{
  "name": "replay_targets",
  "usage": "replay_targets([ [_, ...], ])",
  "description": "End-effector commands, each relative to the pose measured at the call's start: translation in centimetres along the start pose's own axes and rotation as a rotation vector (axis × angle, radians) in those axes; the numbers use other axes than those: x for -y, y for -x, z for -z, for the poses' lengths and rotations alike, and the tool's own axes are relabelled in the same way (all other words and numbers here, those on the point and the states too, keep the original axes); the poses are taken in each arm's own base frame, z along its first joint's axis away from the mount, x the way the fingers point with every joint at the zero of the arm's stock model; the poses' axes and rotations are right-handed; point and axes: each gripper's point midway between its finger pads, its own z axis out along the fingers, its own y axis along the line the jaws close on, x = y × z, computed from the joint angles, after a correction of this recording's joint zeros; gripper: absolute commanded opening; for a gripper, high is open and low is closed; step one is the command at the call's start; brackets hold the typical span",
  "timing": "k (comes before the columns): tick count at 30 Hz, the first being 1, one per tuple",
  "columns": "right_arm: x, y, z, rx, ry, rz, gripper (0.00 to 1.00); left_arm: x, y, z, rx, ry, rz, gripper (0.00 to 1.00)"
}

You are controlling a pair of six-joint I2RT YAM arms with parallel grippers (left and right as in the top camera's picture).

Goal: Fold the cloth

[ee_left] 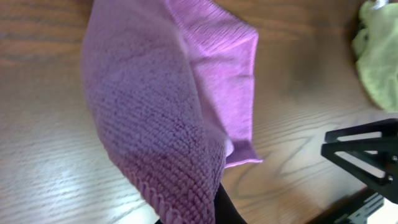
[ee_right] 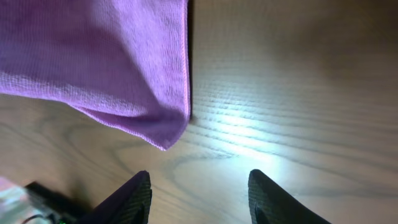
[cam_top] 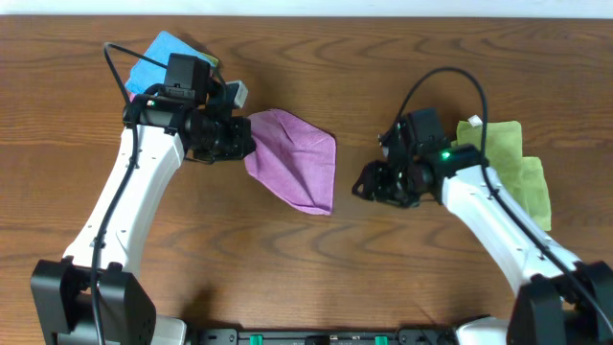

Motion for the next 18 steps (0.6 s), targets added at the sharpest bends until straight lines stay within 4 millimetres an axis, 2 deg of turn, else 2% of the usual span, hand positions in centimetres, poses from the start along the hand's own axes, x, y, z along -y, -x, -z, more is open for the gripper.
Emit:
replay_targets([
  [1, -1.4, -2.7, -2.1, -0.107, 0.120, -0.124, 0.52, -1.0, -0.3, 0.2, -0.003, 0.052, -0.035, 0.06],
  [10, -3.7, -4.2, -5.5, -0.096, 0.227, -0.202, 0.60, -2.6, -3.6, -2.5, -0.088, 0.058, 0.007, 0.06],
  [15, -3.0, -4.3, -7.4, -0.107, 0.190, -0.237, 0.60, -3.1, -4.7, -3.2, -0.116, 0.061, 0.023, 0.06],
  [18, -3.0, -3.7, -8.4, -0.102, 0.199, -0.272, 0.60, -3.1, -5.0, -3.4, -0.124, 0.055, 0.027, 0.06],
])
